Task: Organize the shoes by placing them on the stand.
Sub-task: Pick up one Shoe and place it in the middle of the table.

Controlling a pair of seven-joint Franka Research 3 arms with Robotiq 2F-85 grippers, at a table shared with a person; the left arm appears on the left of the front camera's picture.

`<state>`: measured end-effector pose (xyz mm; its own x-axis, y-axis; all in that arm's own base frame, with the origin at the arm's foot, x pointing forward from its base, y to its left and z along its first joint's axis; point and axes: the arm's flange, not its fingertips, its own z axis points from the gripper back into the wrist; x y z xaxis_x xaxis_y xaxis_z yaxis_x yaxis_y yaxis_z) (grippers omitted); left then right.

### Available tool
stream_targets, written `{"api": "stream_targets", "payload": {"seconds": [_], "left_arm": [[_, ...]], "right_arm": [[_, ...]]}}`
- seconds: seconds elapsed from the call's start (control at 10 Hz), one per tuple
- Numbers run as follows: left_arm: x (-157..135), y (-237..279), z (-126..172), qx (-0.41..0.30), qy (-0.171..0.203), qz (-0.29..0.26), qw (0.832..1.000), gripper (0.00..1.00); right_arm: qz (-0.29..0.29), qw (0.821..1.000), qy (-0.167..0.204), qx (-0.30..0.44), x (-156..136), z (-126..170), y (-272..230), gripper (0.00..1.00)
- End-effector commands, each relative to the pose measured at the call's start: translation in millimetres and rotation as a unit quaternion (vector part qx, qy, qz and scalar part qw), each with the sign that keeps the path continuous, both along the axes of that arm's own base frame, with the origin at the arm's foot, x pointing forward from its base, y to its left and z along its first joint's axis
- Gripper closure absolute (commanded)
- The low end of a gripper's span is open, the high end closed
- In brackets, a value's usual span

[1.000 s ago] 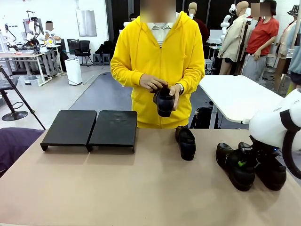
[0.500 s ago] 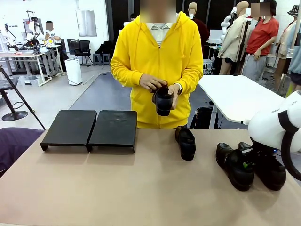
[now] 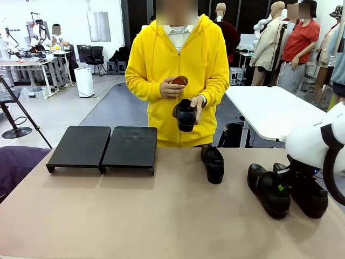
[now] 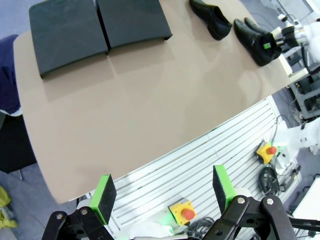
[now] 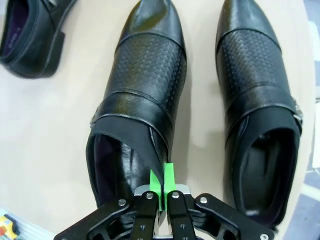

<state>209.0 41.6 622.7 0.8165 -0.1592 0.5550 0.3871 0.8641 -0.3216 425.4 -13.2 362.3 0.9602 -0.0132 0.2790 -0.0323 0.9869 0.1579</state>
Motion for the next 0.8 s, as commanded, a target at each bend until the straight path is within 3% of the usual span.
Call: {"api": "stream_targets", "payload": {"seconds": [0.0, 0.2, 0.3, 0.5, 0.6, 0.7], "left_arm": [[-1.3, 0.7, 0.7, -0.006, -0.001, -0.007, 1.000, 0.00], [-1.3, 0.7, 0.7, -0.006, -0.001, -0.007, 1.000, 0.00], [-1.3, 0.7, 0.7, -0.006, -0.001, -0.007, 1.000, 0.00], [-1.3, 0.7, 0.7, -0.006, -0.001, -0.007, 1.000, 0.00], [-1.3, 0.7, 0.7, -0.006, -0.001, -0.007, 1.000, 0.00], [-1.3, 0.7, 0.7, -0.006, -0.001, -0.007, 1.000, 0.00]], "right_arm": [[-0.003, 1.000, -0.001, 0.030, -32.9, 82.4, 1.1, 1.00], [-0.020, 0.999, 0.008, 0.041, -92.5, 168.1, 7.1, 1.00], [-0.009, 0.999, 0.003, 0.033, -117.2, 189.8, 12.6, 1.00], [-0.042, 0.999, 0.012, -0.006, -162.3, 203.7, 25.7, 1.00], [-0.075, 0.997, -0.008, -0.012, -164.0, 201.3, 29.1, 1.00], [-0.067, 0.997, -0.007, -0.030, -143.0, 197.1, 19.0, 1.00]]}}
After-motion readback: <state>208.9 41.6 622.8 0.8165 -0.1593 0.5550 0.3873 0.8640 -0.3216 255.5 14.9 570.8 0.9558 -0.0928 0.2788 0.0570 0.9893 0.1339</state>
